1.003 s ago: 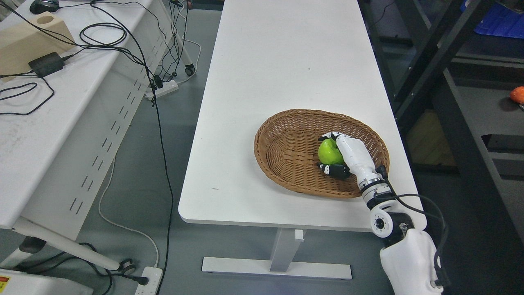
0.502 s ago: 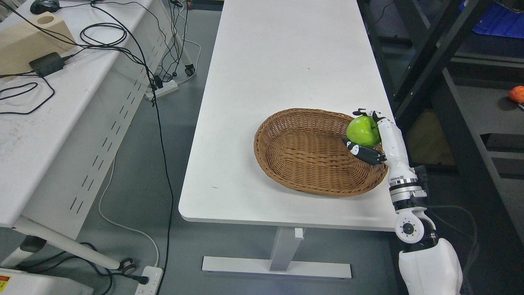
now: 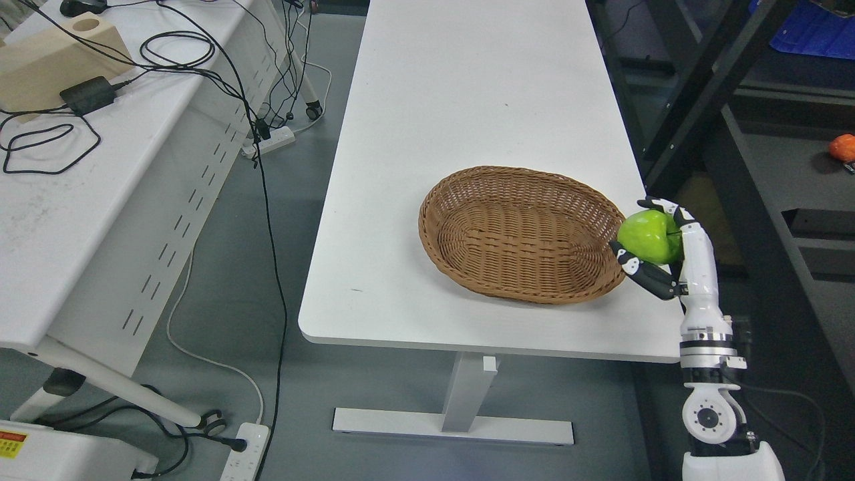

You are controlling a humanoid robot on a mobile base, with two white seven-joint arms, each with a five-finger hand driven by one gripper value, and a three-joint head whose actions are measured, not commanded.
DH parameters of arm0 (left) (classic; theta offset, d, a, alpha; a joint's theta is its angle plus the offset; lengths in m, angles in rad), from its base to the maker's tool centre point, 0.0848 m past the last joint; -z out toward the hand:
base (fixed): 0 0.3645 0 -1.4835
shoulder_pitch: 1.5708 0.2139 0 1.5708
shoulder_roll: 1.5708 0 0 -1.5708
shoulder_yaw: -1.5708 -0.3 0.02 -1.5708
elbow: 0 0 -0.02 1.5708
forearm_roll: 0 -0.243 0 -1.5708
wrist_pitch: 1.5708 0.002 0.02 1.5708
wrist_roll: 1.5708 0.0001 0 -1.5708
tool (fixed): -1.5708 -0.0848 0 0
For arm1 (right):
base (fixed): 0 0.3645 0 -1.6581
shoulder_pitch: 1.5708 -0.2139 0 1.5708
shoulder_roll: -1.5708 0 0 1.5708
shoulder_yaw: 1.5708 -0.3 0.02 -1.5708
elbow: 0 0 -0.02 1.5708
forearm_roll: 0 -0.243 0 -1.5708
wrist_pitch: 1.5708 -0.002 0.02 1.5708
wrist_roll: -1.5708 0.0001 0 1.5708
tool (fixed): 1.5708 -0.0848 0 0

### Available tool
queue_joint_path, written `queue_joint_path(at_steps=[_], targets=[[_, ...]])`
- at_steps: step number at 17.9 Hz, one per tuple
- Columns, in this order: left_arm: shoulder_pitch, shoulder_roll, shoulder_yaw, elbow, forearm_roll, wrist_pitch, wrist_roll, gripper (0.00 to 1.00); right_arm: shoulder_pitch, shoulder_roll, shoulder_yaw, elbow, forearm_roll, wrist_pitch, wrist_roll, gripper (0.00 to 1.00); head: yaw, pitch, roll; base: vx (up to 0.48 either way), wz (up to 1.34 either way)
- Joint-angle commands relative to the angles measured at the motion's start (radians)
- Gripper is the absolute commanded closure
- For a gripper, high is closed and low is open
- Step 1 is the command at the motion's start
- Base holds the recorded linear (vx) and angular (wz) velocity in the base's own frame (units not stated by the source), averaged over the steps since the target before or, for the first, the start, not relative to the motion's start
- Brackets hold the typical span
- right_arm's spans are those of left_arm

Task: Place green apple on left shelf middle layer
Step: 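Lift the green apple out of the basket with the right hand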

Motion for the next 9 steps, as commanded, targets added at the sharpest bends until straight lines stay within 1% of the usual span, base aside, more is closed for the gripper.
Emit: queue_joint_path(at_steps=[1, 4, 9], targets=[[0.000, 0.017, 0.000, 0.000, 0.000, 0.000, 0.001, 0.00, 0.089, 0.016, -0.064, -0.079, -0.027, 0.002, -0.061, 1.00, 0.0000, 0.000, 0.000, -0.101, 0.00], [0.000, 0.017, 0.000, 0.000, 0.000, 0.000, 0.001, 0.00, 0.114, 0.019, -0.070, -0.089, -0.027, 0.002, -0.062, 1.00, 0.0000, 0.000, 0.000, -0.092, 0.00], [0.000, 0.017, 0.000, 0.000, 0.000, 0.000, 0.001, 0.00, 0.207, 0.026, -0.044, -0.094, -0.025, 0.000, -0.056, 1.00, 0.0000, 0.000, 0.000, -0.115, -0.02]])
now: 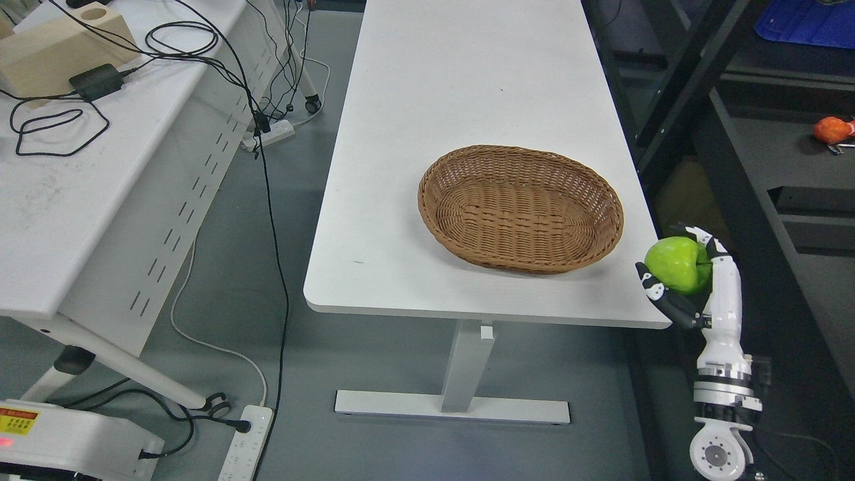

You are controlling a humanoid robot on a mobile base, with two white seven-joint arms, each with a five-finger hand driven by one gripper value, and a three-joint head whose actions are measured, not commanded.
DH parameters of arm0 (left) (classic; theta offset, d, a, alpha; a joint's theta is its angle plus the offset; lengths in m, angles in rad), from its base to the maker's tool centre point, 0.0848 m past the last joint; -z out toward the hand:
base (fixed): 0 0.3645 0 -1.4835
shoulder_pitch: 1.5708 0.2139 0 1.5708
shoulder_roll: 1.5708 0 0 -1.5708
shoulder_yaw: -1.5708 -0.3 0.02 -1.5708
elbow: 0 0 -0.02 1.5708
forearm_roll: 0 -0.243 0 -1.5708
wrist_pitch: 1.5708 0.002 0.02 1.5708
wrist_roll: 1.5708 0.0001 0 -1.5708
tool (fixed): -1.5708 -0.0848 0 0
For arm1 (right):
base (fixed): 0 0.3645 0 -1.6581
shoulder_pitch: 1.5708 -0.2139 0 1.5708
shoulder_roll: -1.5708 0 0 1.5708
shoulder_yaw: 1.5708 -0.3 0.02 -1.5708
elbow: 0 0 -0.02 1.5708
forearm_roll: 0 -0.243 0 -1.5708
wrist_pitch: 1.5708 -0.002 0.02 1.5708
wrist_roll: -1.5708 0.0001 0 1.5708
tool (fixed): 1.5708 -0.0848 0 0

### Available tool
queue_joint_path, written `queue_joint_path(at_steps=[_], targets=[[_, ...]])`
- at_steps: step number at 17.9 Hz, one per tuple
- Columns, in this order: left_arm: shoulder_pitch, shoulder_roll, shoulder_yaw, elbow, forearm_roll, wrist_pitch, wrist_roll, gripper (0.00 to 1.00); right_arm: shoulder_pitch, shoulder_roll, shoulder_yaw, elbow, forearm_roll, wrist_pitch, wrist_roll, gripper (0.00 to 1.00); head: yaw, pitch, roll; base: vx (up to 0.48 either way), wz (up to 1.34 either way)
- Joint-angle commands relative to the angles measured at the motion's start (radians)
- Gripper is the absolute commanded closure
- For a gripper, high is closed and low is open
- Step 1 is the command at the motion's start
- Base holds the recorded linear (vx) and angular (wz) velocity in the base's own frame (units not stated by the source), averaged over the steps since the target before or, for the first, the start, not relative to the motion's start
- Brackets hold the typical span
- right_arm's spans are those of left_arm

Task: Place green apple on left shelf middle layer
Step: 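Lift the green apple out of the basket with the right hand, then carry the apple in the right hand while turning toward the dark shelf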

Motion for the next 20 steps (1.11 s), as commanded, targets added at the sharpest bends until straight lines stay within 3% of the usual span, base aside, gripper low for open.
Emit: queue_joint_path(at_steps=[1, 10, 20], targets=[[0.000, 0.017, 0.000, 0.000, 0.000, 0.000, 0.001, 0.00, 0.092, 0.014, -0.007, -0.040, -0.003, 0.001, 0.005, 1.00, 0.0000, 0.000, 0.000, -0.127, -0.04], [0.000, 0.017, 0.000, 0.000, 0.000, 0.000, 0.001, 0.00, 0.120, 0.024, 0.062, -0.040, -0.003, -0.014, 0.011, 1.00, 0.0000, 0.000, 0.000, -0.160, -0.08], [0.000, 0.017, 0.000, 0.000, 0.000, 0.000, 0.001, 0.00, 0.059, 0.035, 0.076, -0.038, -0.002, 0.016, 0.013, 1.00, 0.0000, 0.000, 0.000, -0.164, 0.00]])
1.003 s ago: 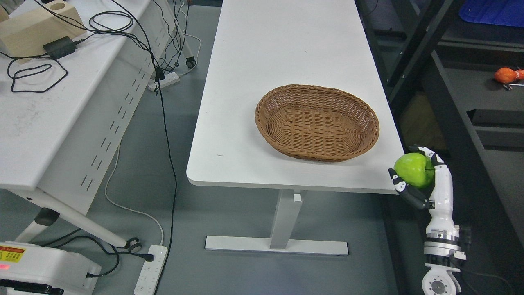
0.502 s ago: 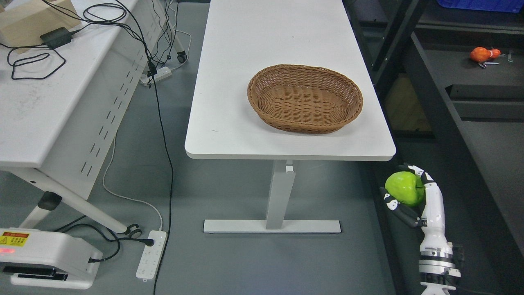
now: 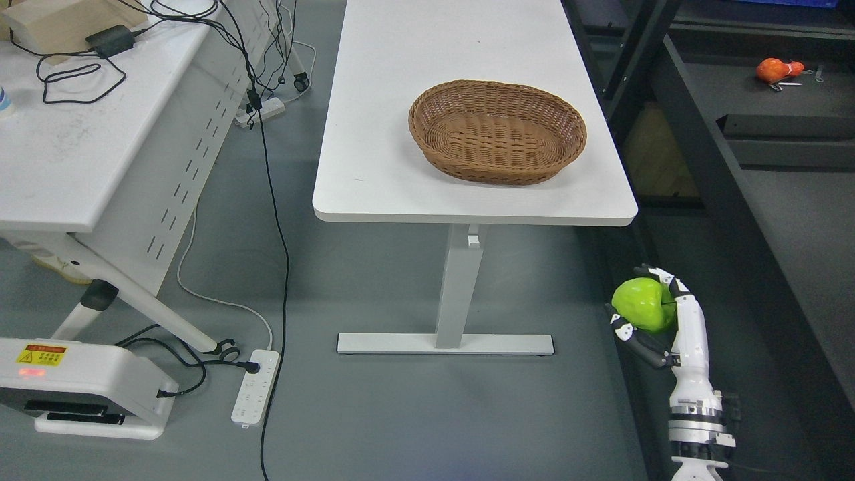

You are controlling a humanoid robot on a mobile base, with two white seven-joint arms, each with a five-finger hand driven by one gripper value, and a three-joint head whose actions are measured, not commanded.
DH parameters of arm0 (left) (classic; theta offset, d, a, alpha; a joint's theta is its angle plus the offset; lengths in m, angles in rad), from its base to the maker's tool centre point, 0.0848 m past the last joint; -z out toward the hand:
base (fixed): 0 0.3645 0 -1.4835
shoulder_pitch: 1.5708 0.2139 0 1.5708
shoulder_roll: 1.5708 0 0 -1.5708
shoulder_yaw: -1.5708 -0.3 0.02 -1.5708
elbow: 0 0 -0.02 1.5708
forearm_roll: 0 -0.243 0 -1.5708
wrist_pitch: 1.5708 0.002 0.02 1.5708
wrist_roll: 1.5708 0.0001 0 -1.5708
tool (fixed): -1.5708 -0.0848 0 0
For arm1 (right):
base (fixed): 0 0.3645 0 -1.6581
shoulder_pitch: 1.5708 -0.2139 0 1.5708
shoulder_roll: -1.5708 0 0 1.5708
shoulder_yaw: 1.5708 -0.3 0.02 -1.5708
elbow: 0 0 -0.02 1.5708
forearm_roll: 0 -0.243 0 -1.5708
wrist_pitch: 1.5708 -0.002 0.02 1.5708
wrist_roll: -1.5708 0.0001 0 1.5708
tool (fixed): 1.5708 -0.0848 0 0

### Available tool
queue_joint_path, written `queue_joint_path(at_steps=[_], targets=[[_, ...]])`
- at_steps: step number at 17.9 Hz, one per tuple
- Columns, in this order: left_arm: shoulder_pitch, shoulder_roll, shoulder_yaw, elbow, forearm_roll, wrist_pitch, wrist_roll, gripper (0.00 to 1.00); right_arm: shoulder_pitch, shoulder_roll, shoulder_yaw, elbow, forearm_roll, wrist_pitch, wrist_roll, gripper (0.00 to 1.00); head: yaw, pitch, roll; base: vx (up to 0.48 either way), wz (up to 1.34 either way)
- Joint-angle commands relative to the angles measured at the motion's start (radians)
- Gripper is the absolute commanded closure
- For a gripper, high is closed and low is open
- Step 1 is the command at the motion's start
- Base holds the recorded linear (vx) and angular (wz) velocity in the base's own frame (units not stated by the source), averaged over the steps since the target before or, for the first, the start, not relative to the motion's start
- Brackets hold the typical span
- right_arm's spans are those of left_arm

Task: Place green apple on left shelf middle layer
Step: 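Carry the apple in the right hand while turning toward the dark shelf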

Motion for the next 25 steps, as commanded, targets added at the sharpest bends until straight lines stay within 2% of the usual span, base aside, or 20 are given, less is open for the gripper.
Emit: queue_joint_path(at_steps=[1, 15, 25], targets=[[0.000, 0.017, 0.000, 0.000, 0.000, 0.000, 0.001, 0.00, -0.036, 0.009, 0.025, -0.004, 0.003, 0.016, 0.000, 1.00, 0.0000, 0.000, 0.000, -0.175, -0.02], [0.000, 0.017, 0.000, 0.000, 0.000, 0.000, 0.001, 0.00, -0.029, 0.010, 0.042, -0.001, 0.009, 0.015, 0.000, 1.00, 0.0000, 0.000, 0.000, -0.158, -0.04], [0.000, 0.017, 0.000, 0.000, 0.000, 0.000, 0.001, 0.00, -0.009, 0.012, 0.048, -0.001, 0.007, 0.010, 0.000, 1.00, 0.0000, 0.000, 0.000, -0.131, -0.57]])
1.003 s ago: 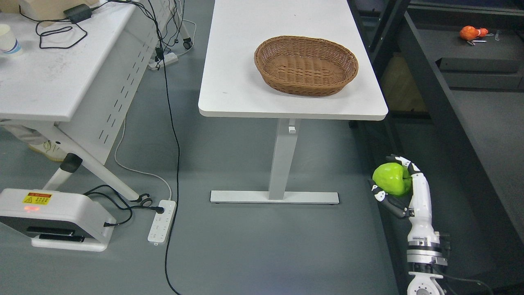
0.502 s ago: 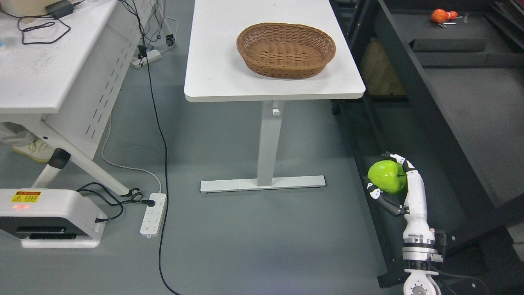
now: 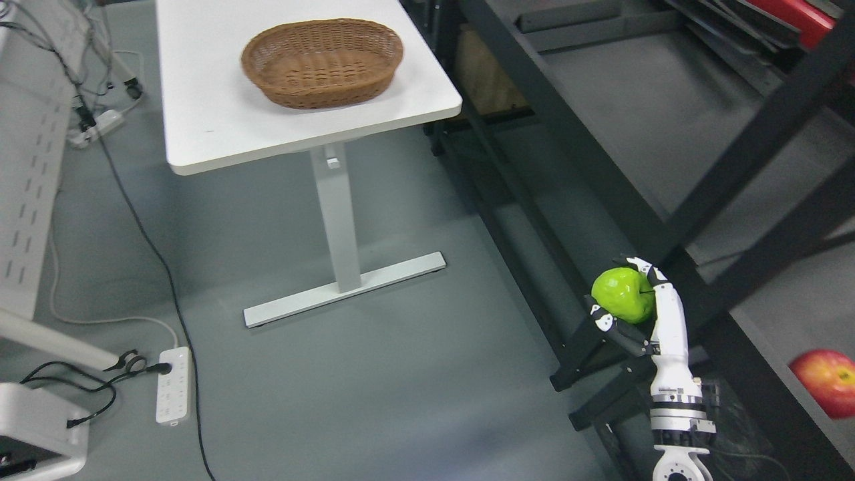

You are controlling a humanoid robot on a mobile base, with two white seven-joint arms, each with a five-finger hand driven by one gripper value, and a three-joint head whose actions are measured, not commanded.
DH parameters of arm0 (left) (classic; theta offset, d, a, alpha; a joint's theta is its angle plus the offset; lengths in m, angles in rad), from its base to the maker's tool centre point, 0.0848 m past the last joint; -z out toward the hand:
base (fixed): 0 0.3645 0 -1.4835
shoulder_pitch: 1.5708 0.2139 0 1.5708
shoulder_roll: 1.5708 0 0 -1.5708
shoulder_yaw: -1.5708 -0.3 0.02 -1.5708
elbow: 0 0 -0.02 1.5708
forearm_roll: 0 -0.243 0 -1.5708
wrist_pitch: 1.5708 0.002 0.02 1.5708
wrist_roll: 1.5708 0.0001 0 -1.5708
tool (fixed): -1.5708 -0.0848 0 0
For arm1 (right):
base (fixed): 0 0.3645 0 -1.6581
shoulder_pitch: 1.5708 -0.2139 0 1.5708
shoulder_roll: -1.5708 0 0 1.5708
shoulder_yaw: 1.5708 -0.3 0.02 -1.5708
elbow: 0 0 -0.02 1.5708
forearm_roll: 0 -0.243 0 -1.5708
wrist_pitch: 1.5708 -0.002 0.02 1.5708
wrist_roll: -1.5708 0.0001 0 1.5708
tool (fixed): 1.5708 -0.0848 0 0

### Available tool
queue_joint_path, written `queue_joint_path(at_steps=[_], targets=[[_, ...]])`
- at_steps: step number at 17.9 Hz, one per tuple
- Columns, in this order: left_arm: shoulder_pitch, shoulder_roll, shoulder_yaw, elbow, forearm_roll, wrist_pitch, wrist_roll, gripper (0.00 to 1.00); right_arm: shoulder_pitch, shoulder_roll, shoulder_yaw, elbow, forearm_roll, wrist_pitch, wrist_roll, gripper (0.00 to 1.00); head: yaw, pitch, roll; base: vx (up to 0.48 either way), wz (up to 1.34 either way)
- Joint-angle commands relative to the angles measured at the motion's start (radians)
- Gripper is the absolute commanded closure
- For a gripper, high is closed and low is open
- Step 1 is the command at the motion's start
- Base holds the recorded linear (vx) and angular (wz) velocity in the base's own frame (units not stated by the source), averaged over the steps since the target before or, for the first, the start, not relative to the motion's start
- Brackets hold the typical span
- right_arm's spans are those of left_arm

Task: Place green apple on left shelf middle layer
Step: 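Carry the apple in the right hand while turning toward the dark shelf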

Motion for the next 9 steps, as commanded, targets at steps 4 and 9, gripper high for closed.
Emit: queue_joint_path(at_steps=[4, 9], targets=[[0.000, 0.017, 0.000, 0.000, 0.000, 0.000, 0.001, 0.00, 0.022, 0.004, 0.004, 0.000, 0.000, -0.008, 0.000, 1.00, 0.0000, 0.000, 0.000, -0.104, -0.81], [0.000, 0.017, 0.000, 0.000, 0.000, 0.000, -0.001, 0.00, 0.025, 0.004, 0.007, 0.000, 0.000, -0.009, 0.000, 1.00, 0.0000, 0.000, 0.000, -0.078, -0.95]])
